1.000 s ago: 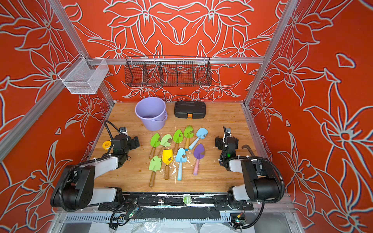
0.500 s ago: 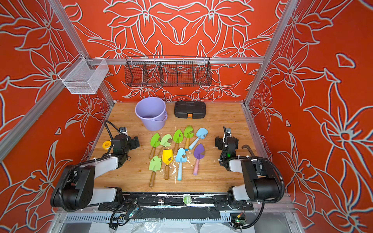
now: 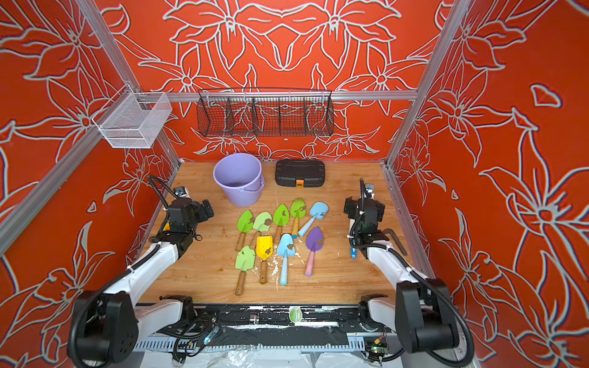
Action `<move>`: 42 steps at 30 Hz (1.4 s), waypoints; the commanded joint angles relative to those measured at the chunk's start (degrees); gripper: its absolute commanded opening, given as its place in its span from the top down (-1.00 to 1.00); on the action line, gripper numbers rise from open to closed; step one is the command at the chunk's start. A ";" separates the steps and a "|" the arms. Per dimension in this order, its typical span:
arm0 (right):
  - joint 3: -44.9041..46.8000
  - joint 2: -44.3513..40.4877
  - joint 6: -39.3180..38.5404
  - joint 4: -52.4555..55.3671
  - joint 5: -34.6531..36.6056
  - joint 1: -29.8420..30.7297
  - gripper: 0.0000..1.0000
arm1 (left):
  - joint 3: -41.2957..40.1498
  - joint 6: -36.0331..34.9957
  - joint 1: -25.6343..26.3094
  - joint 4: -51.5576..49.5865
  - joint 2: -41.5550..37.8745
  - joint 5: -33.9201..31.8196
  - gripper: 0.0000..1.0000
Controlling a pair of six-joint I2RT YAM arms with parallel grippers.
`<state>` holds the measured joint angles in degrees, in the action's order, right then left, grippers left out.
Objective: Brush the soil off the hand trowel and place it into the bucket
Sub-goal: Pick up the hand trowel from the center of the board.
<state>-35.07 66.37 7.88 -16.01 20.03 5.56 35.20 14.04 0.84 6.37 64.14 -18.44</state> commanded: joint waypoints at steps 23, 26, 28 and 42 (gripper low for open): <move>-11.27 -8.28 30.32 57.59 -12.67 13.20 -0.67 | 4.34 20.93 14.61 -45.96 -10.09 23.75 -0.81; -12.58 -8.36 30.53 57.15 -11.05 13.42 -0.57 | 4.10 20.46 14.88 -44.58 -9.21 24.01 -0.54; -13.09 -8.20 30.13 56.42 -10.42 13.42 -0.56 | 4.56 20.64 15.39 -43.89 -8.06 23.20 -0.48; -11.93 -5.12 31.18 52.05 -9.92 13.42 -0.54 | 11.38 16.66 20.93 -35.44 11.36 14.92 -0.32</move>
<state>-46.33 60.62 37.58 36.60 8.78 18.63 44.27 32.29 20.45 -31.92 72.73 -1.02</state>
